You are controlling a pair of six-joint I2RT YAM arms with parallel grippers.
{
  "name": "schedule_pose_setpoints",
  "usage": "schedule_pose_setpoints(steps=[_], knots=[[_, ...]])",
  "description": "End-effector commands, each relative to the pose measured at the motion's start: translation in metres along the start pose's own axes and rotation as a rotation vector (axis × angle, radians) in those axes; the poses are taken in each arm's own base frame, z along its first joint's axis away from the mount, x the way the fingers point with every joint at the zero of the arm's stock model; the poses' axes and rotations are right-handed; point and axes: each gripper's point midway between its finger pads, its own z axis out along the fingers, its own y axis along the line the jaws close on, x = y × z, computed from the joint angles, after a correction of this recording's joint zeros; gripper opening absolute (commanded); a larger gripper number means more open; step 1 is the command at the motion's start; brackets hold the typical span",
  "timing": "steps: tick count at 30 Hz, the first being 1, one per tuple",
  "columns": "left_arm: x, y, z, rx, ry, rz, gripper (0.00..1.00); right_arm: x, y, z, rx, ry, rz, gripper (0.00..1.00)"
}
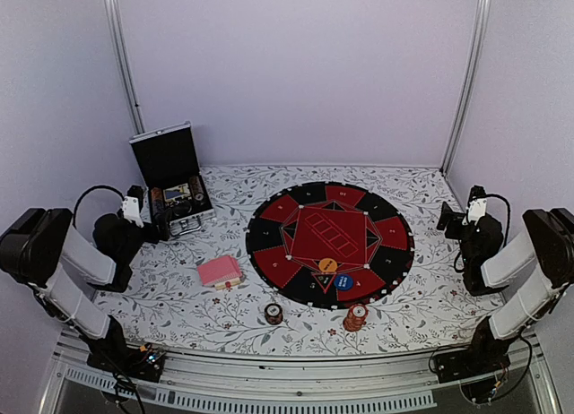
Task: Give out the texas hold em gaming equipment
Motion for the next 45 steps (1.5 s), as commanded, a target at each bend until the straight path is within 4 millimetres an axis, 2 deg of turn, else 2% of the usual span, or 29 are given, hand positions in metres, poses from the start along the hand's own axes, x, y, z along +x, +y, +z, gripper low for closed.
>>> schedule_pose_setpoints(steps=[1,5,10,14,15,17,20,22,25,31,34,38,40,42,43,45], knots=[[-0.014,0.007,0.002,-0.012,-0.053,0.018,1.00,-0.008,0.002,0.003,0.002,-0.032,0.000,0.99],[-0.019,0.005,0.007,0.030,-0.038,0.017,1.00,-0.008,0.002,0.003,0.002,-0.031,0.000,0.99],[-0.024,0.007,0.025,0.057,0.043,-0.009,1.00,-0.007,0.002,0.004,0.001,-0.026,-0.001,0.99],[-0.032,0.004,0.023,0.093,0.041,-0.002,1.00,-0.008,-0.002,0.003,0.029,-0.028,0.000,0.99],[-0.035,0.003,0.023,0.101,0.042,0.007,1.00,-0.003,-0.004,0.005,0.037,0.002,0.022,0.99],[-0.039,0.002,0.025,0.112,0.068,0.018,1.00,-0.013,0.000,0.001,0.013,-0.040,0.030,0.99],[-0.043,-0.002,0.026,0.151,0.125,0.038,1.00,-0.016,0.002,-0.002,0.002,-0.047,0.021,0.99],[-0.048,-0.003,0.025,0.164,0.142,0.048,1.00,-0.011,-0.008,0.000,0.066,-0.012,0.016,0.99],[-0.049,-0.007,0.022,0.197,0.191,0.054,1.00,-0.029,-0.019,0.011,0.155,0.020,0.057,0.99],[-0.048,-0.013,0.020,0.258,0.318,0.066,1.00,-0.090,-0.007,0.006,0.084,-0.060,0.114,0.99],[-0.055,-0.012,0.016,0.266,0.350,0.068,1.00,-0.108,0.006,0.007,0.014,-0.039,0.215,0.99],[-0.055,-0.016,0.004,0.291,0.394,0.047,1.00,-0.127,0.042,0.009,-0.173,0.067,0.279,0.99],[-0.059,-0.020,-0.001,0.311,0.398,0.048,1.00,-0.126,0.082,0.003,-0.387,0.150,0.303,0.99],[-0.066,-0.021,-0.004,0.316,0.400,0.042,1.00,-0.121,0.107,0.002,-0.444,0.229,0.313,0.99],[-0.070,-0.020,-0.005,0.315,0.402,0.038,1.00,-0.114,0.123,0.002,-0.456,0.278,0.290,0.99],[-0.075,-0.021,-0.007,0.323,0.420,0.026,1.00,-0.112,0.157,-0.002,-0.507,0.333,0.232,0.99]])
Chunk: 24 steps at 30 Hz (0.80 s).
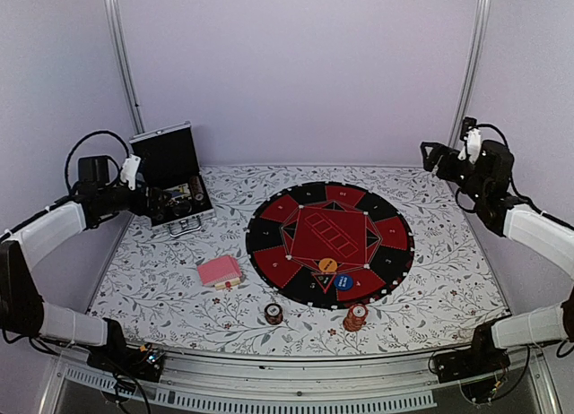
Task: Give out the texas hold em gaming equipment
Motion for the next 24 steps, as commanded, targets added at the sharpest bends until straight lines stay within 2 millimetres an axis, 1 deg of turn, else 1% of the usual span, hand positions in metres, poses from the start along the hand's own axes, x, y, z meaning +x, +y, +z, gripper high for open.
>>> schedule_pose_setpoints(steps=[1,2,4,5,6,8,10,11,12,14,15,17,19,21,24], knots=[[-0.012,-0.006,-0.014,0.043,0.036,-0.018,1.00,0.067,0.077,0.010,-0.176,0.326,-0.017,0.99],[-0.015,-0.007,-0.014,0.053,0.042,-0.018,1.00,0.080,0.091,0.012,-0.198,0.370,-0.034,0.99],[-0.018,-0.011,-0.015,0.082,0.052,-0.014,1.00,0.099,0.126,0.011,-0.259,0.439,-0.070,0.98],[-0.019,-0.012,-0.015,0.092,0.055,-0.013,1.00,0.117,0.140,0.010,-0.277,0.503,-0.092,0.96],[-0.020,-0.014,-0.015,0.104,0.056,-0.008,1.00,0.129,0.156,0.007,-0.306,0.544,-0.114,0.95],[-0.020,-0.017,-0.016,0.118,0.065,0.003,1.00,0.154,0.183,-0.002,-0.350,0.634,-0.151,0.91],[-0.017,-0.021,-0.017,0.130,0.080,0.009,1.00,0.190,0.203,-0.011,-0.381,0.732,-0.193,0.89],[-0.016,-0.023,-0.017,0.136,0.087,0.012,1.00,0.203,0.216,-0.020,-0.402,0.765,-0.218,0.88],[-0.015,-0.024,-0.018,0.141,0.093,0.015,1.00,0.221,0.221,-0.026,-0.410,0.808,-0.240,0.85],[-0.014,-0.026,-0.019,0.147,0.105,0.019,1.00,0.246,0.230,-0.040,-0.436,0.885,-0.262,0.82],[-0.014,-0.027,-0.020,0.146,0.107,0.021,1.00,0.262,0.231,-0.047,-0.440,0.933,-0.270,0.82],[-0.015,-0.028,-0.022,0.145,0.105,0.026,1.00,0.283,0.233,-0.061,-0.436,0.998,-0.286,0.82],[-0.017,-0.029,-0.023,0.142,0.102,0.033,1.00,0.302,0.231,-0.074,-0.421,1.051,-0.314,0.82],[-0.018,-0.030,-0.024,0.143,0.100,0.039,1.00,0.315,0.227,-0.085,-0.400,1.093,-0.333,0.81],[-0.020,-0.031,-0.026,0.147,0.096,0.041,1.00,0.325,0.222,-0.099,-0.387,1.132,-0.342,0.81]])
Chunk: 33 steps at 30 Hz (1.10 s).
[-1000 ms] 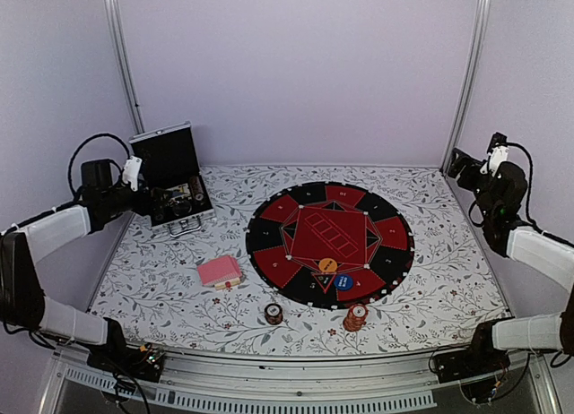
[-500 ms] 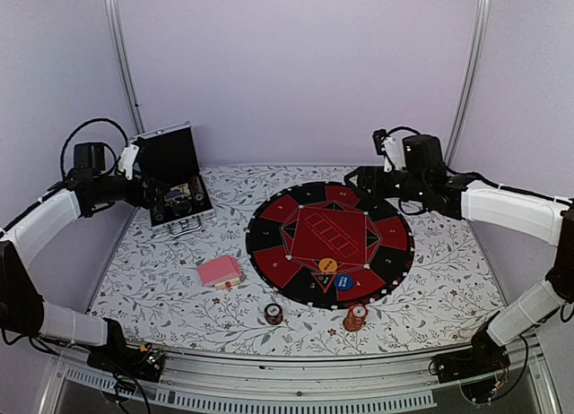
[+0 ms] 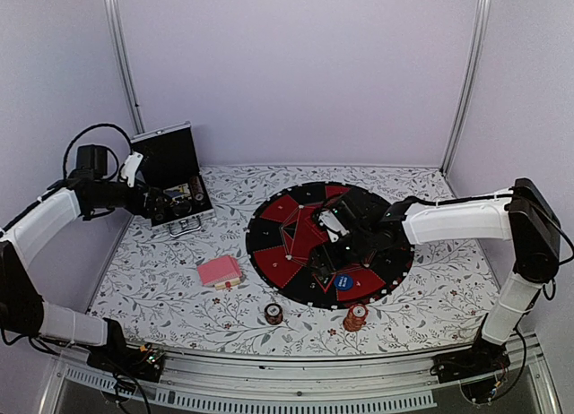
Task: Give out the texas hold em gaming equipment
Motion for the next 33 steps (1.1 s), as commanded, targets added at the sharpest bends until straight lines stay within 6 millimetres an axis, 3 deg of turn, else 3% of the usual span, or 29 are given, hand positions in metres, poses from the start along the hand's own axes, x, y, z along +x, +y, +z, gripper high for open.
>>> schedule_pose_setpoints(steps=[1,10,26,29,33], knots=[[-0.015,-0.007,-0.009,0.012,-0.029,0.034,1.00,0.031,-0.001,0.003,0.032,0.090,0.030,0.81],[-0.022,-0.013,-0.011,0.027,-0.042,0.032,1.00,0.064,0.008,0.012,0.028,0.175,0.037,0.74],[-0.033,-0.018,-0.016,0.030,-0.066,0.041,1.00,0.078,0.003,0.031,0.042,0.217,0.040,0.63],[-0.034,-0.018,-0.015,0.034,-0.066,0.037,1.00,0.076,0.004,0.033,0.038,0.215,0.038,0.58],[-0.035,-0.019,-0.014,0.036,-0.066,0.038,1.00,0.072,0.008,0.037,0.026,0.217,0.033,0.45]])
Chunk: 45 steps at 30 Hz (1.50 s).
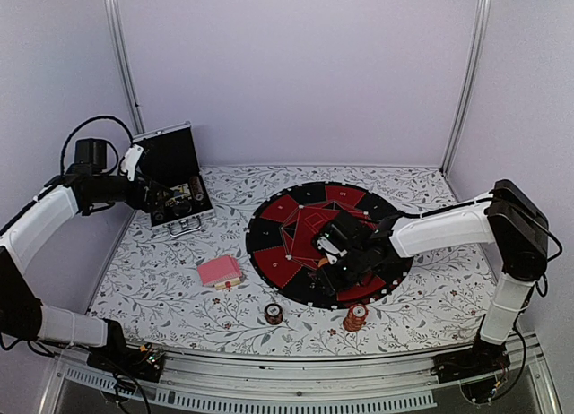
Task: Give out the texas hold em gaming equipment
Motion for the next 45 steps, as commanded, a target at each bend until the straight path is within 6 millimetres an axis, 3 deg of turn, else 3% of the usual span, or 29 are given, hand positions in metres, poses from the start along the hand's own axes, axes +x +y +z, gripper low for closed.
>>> schedule_pose_setpoints(steps=[1,10,15,25,34,42,45], knots=[[-0.015,-0.006,-0.006,0.013,-0.030,0.015,1.00,0.001,0.006,0.012,-0.008,0.029,-0.006,0.42],[-0.014,-0.006,-0.005,0.009,-0.023,0.020,1.00,-0.014,0.023,0.022,-0.003,0.013,-0.047,0.40],[-0.015,-0.006,-0.005,0.009,-0.022,0.017,1.00,-0.028,0.030,0.030,-0.014,-0.008,-0.049,0.31],[-0.017,-0.008,-0.006,0.015,-0.024,0.010,1.00,-0.089,0.047,0.056,-0.002,-0.101,-0.076,0.19],[-0.019,-0.012,-0.012,0.018,-0.029,0.023,1.00,-0.133,0.030,0.093,0.076,-0.149,-0.010,0.14],[-0.018,-0.013,-0.012,0.023,-0.029,0.019,1.00,-0.158,0.010,0.085,0.147,-0.222,0.064,0.14],[-0.019,-0.013,-0.011,0.027,-0.031,0.015,1.00,-0.163,0.004,0.076,0.150,-0.241,0.096,0.21]])
